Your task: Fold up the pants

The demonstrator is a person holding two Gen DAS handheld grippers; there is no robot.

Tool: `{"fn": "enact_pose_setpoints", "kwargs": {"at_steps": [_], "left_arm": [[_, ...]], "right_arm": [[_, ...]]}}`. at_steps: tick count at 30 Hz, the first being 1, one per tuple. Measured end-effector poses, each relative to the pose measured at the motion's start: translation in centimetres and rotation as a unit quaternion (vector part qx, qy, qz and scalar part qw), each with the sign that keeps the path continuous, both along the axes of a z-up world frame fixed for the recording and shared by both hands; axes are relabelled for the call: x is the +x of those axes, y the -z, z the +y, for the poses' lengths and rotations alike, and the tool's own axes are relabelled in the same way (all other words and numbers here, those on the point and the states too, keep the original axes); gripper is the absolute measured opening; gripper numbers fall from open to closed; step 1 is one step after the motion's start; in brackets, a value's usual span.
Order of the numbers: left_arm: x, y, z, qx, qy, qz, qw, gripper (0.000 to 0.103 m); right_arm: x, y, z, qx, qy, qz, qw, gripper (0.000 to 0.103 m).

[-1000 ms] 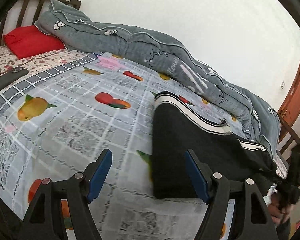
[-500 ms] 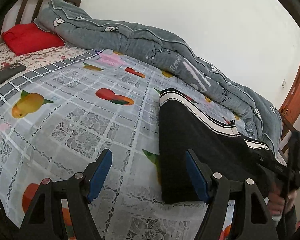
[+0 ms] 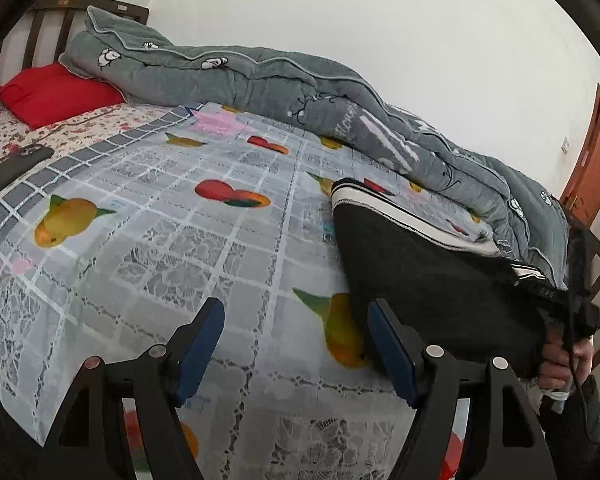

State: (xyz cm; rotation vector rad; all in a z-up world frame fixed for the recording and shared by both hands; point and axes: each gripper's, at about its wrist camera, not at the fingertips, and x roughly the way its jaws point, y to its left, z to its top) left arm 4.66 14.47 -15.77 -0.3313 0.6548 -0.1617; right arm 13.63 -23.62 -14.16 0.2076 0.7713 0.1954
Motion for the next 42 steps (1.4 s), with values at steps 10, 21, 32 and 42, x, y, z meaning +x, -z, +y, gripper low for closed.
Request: {"fn": "enact_pose_setpoints", "kwargs": {"at_steps": [10,21,32,42], "left_arm": [[-0.5,-1.6,-2.5,0.023,0.009,-0.008,0.9997,0.072],[1.6,1.6,-5.9,0.065,-0.009,0.041,0.997,0.076],[1.4,2.4,-6.4,0.08,-0.03,0.042,0.9955,0.079],[1.4,2.5,-6.4,0.075,-0.036,0.043,0.9956,0.081]], "right_arm": [[-3.4,-0.7,0.5,-0.061,0.015,-0.006,0.998,0.032],[-7.7,2.1,-0.5,-0.087,0.002,-0.052,0.995,0.052],[-6.8,2.7,-0.3,-0.081,0.021,-0.038,0.996,0.057],[-6.7,2.8,-0.5,-0.078,0.015,-0.034,0.996,0.058]]}}
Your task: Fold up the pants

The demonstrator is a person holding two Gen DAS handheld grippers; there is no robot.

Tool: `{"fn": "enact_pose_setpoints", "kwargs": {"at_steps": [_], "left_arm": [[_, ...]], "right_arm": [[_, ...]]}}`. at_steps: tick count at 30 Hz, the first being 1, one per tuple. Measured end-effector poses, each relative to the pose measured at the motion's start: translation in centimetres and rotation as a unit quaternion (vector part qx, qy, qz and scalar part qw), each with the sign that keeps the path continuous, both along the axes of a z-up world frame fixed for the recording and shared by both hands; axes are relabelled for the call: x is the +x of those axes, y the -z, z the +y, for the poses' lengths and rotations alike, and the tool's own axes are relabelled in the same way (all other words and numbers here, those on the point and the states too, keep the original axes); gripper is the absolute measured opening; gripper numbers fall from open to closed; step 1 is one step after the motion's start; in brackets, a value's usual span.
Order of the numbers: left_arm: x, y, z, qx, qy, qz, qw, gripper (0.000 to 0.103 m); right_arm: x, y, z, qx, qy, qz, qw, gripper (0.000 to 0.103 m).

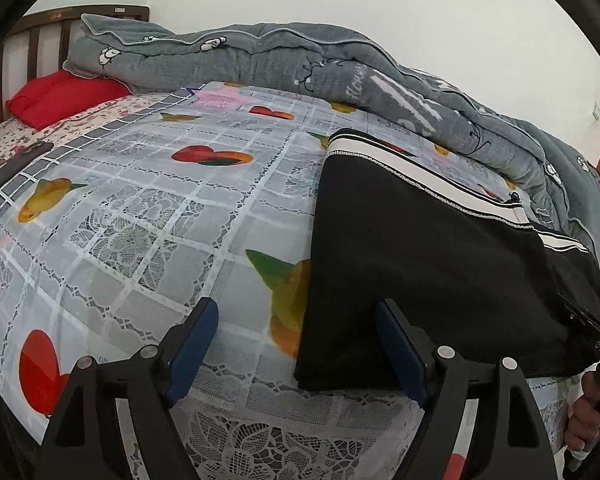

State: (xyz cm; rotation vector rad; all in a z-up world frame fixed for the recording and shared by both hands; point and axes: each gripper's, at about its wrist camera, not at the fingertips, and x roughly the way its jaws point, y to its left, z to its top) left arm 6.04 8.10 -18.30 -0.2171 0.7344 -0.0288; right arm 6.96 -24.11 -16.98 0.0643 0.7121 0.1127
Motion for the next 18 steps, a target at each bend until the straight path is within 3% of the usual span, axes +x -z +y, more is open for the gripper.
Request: {"fn": "enact_pose_setpoints", "kwargs": {"at_steps": [18], "left_arm": [[0.0,0.33,-0.03,0.006,0.007,-0.005,0.9999,0.083]], "right_arm": [[-0.15,0.05,0.0,0.005,-0.005,-0.002,1.0,0.06]]}}
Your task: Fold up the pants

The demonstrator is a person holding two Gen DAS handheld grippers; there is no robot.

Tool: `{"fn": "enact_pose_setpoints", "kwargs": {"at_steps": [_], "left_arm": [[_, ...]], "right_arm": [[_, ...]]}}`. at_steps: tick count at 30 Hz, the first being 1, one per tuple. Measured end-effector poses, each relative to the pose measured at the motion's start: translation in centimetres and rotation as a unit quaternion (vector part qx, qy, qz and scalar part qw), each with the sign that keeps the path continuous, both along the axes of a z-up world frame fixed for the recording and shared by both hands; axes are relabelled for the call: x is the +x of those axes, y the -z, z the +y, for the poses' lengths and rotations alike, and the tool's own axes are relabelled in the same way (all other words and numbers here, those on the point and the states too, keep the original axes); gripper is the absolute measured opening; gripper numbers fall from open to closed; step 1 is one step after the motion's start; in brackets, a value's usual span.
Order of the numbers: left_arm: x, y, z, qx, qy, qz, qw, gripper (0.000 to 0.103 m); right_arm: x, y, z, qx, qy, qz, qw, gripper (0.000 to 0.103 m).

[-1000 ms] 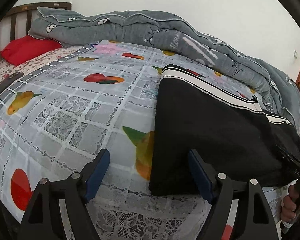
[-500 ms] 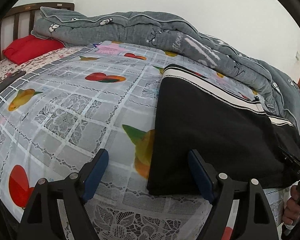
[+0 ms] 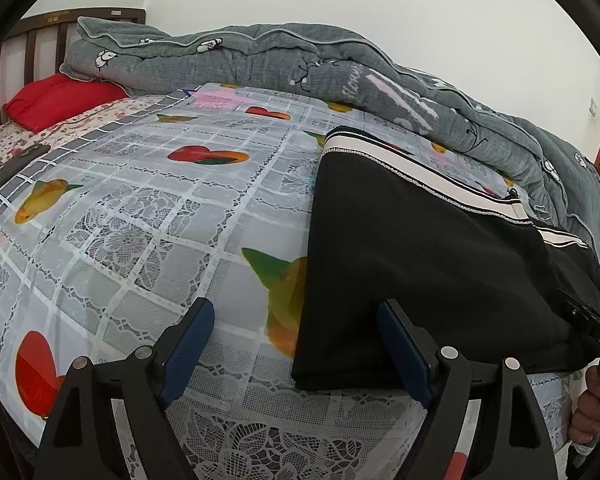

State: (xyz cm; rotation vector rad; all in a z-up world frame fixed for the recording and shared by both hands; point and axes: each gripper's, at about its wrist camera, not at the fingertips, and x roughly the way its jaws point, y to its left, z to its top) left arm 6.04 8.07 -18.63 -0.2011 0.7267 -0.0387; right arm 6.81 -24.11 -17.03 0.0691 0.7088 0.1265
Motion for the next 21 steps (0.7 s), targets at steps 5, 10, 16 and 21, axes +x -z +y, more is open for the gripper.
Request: {"fn": "enact_pose_setpoints", "kwargs": {"at_steps": [5,10,16,21], "left_arm": [[-0.05,0.08,-0.09,0.004,0.001,-0.002,1.0,0.084],[-0.09,0.12,-0.14,0.004,0.0,-0.004,1.0,0.084],[-0.11,0.17,-0.17,0.005,0.001,-0.003,1.0,0.084],[-0.11,-0.71,-0.37,0.021,0.006,0.014,0.9997,0.086]], "right_arm": [[0.0,0.0,0.01,0.0,0.0,0.0,1.0,0.06],[0.01,0.0,0.05,0.0,0.001,0.0,1.0,0.061],[-0.06,-0.04,0.07,-0.002,-0.001,0.0,1.0,0.062],[-0.44,-0.24,0.04,0.008,-0.011,0.0,1.0,0.064]]}}
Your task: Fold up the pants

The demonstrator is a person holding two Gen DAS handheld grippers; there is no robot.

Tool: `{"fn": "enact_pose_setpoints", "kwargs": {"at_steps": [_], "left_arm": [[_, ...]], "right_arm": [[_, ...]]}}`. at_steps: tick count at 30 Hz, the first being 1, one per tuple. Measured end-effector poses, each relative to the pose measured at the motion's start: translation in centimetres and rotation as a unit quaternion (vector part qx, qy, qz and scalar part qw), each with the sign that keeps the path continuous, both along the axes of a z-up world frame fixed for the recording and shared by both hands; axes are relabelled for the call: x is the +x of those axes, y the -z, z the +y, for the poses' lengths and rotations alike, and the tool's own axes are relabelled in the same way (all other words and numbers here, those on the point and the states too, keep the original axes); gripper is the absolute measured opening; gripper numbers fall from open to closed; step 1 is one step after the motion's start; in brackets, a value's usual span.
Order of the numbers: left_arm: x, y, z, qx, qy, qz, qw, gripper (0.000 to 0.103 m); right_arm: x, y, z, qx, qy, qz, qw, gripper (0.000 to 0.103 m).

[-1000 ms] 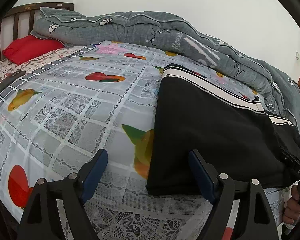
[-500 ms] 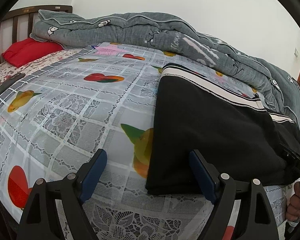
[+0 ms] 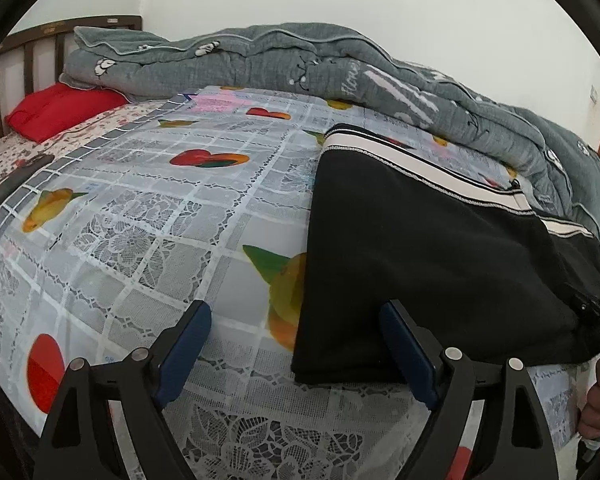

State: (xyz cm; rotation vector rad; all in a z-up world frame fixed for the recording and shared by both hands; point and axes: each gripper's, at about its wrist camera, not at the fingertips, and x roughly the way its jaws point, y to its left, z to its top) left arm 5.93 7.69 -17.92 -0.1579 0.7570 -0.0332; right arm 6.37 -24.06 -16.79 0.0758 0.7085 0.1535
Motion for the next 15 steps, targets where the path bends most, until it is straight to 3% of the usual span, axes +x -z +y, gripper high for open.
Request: {"fn": "enact_pose_setpoints", "kwargs": {"at_steps": [3,6,10,13,15], "left_arm": [[0.1,-1.2,0.5,-0.017,0.007,0.007,0.9998,0.086],[0.5,-2.6,0.4,-0.003,0.009,-0.003,1.0,0.086],[1.8,-4.3,-0.3,-0.019,0.033,-0.012,0.9992,0.085],[3.3,-5.0,-0.9,-0.037,0.043,-0.008,0.9983,0.085],[4.7,-5.2,-1.4,-0.032,0.041,0.0,0.9987,0.085]], "right_arm": [[-0.8,-1.1,-0.6,0.013,-0.022,0.015,1.0,0.064],[-2.5,-3.4,-2.5,-0.012,-0.008,-0.015,1.0,0.064],[-3.8,-5.6,-8.2,-0.03,0.083,-0.03,0.996,0.064],[-4.8,-6.2,-14.4,-0.01,0.164,-0.022,0.986,0.064],[-5.4,-6.1,-17.9,-0.026,0.212,-0.011,0.977,0.065]]}}
